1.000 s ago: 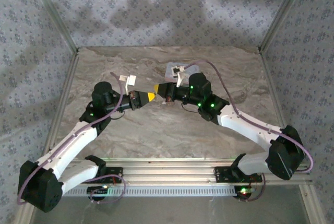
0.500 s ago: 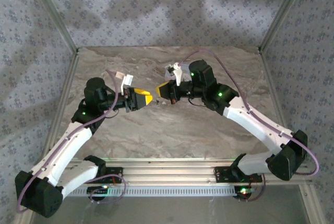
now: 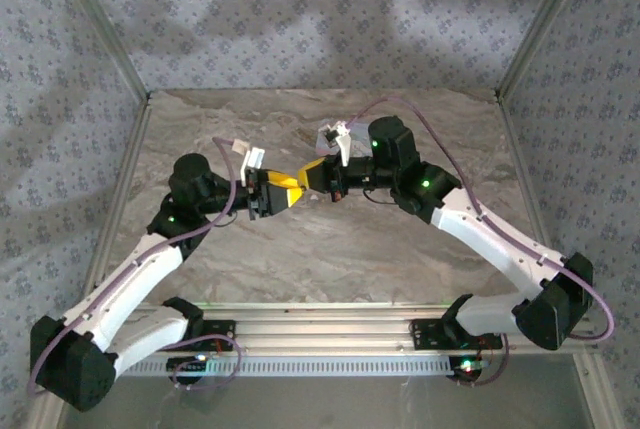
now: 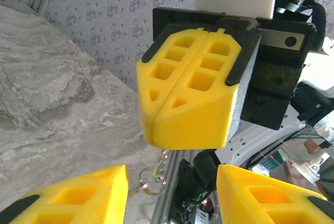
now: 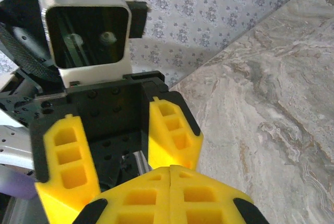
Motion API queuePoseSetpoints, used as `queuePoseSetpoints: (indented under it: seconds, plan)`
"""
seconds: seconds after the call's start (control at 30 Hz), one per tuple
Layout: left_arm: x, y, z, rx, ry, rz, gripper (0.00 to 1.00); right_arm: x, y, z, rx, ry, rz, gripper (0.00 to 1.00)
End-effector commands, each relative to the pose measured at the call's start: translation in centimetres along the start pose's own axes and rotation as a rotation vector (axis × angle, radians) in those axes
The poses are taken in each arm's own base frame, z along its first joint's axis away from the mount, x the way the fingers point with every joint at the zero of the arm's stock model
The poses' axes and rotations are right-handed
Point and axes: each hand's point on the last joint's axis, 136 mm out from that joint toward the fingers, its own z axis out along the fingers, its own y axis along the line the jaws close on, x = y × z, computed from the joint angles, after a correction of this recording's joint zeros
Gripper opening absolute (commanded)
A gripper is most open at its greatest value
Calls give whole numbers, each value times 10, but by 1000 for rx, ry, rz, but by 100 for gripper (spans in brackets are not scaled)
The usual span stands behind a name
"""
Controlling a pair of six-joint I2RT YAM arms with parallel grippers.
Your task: Unlock the padlock with the key
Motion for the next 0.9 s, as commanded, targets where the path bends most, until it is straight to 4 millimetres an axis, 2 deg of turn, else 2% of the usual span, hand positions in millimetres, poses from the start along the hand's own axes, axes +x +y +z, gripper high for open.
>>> queuePoseSetpoints:
  seconds: [0.0,0.2,0.27,0.87]
  plan:
    - [-7,-8,3,34,-22,29,47,-13,13,-10,-36,-52,-20,0]
    - [-5,-5,4,34,-24,15,44,-20,18,-13,-47,-77,-24,0]
    - [-5,-5,5,36,-25,12,42,-9,11,-10,-40,-59,-5,0]
    - [-6,-9,6,45,-25,22,32,-11,14,-6,-50,-75,-2,0]
